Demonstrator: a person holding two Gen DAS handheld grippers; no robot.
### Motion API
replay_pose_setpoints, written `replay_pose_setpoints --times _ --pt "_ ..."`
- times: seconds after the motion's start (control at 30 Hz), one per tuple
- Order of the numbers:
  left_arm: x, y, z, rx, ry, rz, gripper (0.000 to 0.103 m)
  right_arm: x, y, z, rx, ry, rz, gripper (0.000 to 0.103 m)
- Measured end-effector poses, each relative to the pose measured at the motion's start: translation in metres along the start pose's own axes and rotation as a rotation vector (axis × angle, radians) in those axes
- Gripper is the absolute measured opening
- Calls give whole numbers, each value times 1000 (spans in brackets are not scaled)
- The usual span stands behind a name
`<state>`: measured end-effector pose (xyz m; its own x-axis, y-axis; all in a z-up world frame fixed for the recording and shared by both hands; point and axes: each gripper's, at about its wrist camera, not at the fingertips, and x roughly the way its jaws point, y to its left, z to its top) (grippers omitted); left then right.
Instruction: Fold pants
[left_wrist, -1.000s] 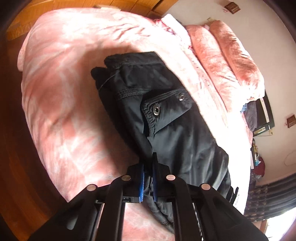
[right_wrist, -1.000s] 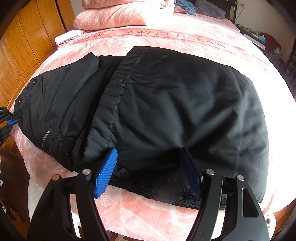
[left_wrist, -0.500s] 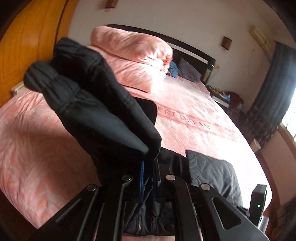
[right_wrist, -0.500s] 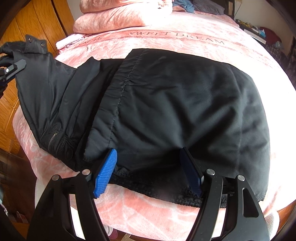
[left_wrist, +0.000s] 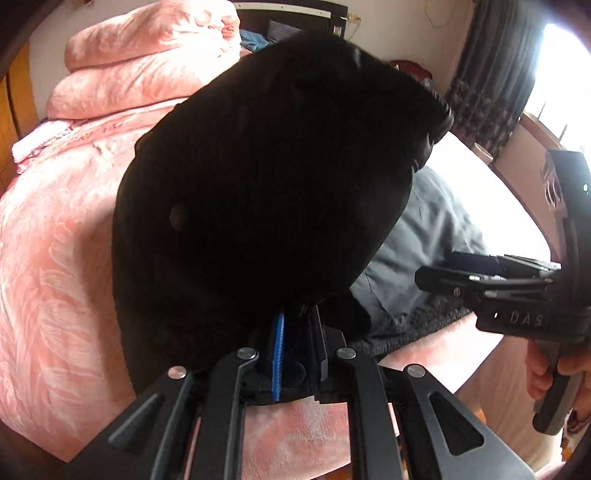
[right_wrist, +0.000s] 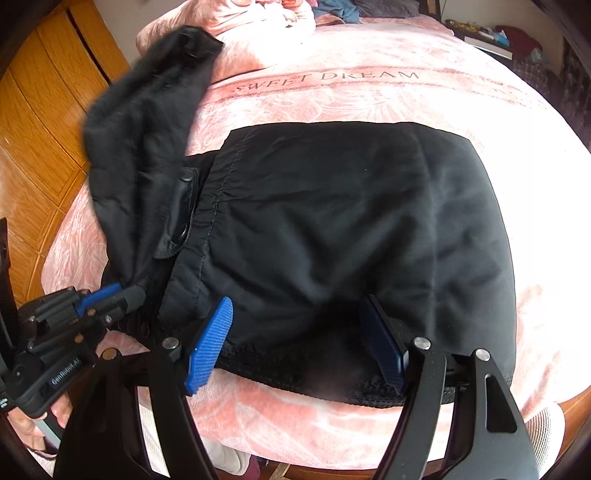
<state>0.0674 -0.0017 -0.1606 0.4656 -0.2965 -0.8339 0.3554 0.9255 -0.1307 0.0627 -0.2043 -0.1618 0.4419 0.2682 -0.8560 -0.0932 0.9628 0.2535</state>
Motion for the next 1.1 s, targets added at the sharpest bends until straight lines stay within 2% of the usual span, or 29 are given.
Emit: replay_pose_setpoints --times 0.07,0.2,0.23,0.33,0.37,0.5,0.57,0.67,0.7,0.77,0.8,0.83,0.97,1.1 --pt "1 -3 -2 17 28 -11 14 -1 -2 0 8 -1 6 72" --pt "-14 4 5 -18 21 -53 19 -6 -11 5 22 -7 18 74" --pt "-21 8 5 -35 3 -63 26 -8 -13 6 27 -9 25 74" --pt "-41 19 11 -90 -61 -41 58 -14 -16 16 40 -29 57 74" --pt "-44 25 12 -123 -77 -24 61 -16 -15 19 39 -37 62 74" --pt "-28 57 15 -251 -55 97 61 -17 -11 36 38 -50 84 76" --pt "-17 71 15 -321 -31 112 60 -11 -10 46 55 -35 115 78" --pt "-4 83 8 -357 -3 124 60 2 -9 61 76 -13 145 78" --pt "-1 84 5 -361 1 121 60 5 -8 66 79 -6 153 76" --pt "0 82 0 -362 1 124 61 15 -7 70 79 18 166 63" --pt "2 82 0 -362 0 123 62 19 -8 71 78 29 187 44" --pt "2 83 0 -364 -1 121 63 23 -8 72 80 48 214 33" --pt "5 85 -1 -382 10 125 69 22 -2 66 41 27 188 31" --pt "6 86 0 -387 11 131 72 20 -5 62 59 16 210 30"
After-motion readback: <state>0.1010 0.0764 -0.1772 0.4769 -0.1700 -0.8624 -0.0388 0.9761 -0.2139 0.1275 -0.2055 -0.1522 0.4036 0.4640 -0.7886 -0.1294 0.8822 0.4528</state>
